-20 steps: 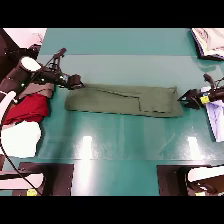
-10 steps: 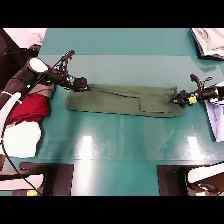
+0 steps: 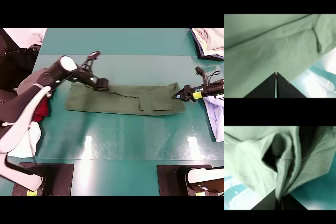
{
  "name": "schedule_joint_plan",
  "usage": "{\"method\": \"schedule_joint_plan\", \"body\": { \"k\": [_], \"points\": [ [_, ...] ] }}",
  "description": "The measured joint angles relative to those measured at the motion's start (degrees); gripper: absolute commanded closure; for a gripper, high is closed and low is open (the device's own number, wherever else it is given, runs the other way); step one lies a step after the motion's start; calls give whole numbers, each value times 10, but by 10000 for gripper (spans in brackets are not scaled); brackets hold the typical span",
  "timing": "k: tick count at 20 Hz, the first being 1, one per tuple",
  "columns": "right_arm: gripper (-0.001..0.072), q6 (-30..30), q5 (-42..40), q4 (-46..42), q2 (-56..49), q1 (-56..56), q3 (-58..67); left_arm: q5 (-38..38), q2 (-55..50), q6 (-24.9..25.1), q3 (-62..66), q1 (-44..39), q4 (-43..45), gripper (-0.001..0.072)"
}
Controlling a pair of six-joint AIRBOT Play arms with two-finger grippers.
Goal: Fold the shirts.
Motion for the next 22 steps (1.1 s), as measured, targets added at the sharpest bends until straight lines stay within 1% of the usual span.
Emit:
{"method": "schedule_joint_plan", "body": {
  "k": [5,9,12,18,22],
  "points": [
    [701,70,58,1,38,32,91,-10,-125,-19,130,-52,3,684],
    [700,117,83,2,44,97,187,-12,-180,-29,178,-75,5,684],
    [700,140,91,2,37,153,260,-5,-198,-31,189,-82,4,684],
    [700,161,98,2,-16,253,395,6,-207,-28,196,-85,4,683],
    [700,163,92,2,-36,297,427,7,-208,-25,197,-85,5,685]
  ]
}}
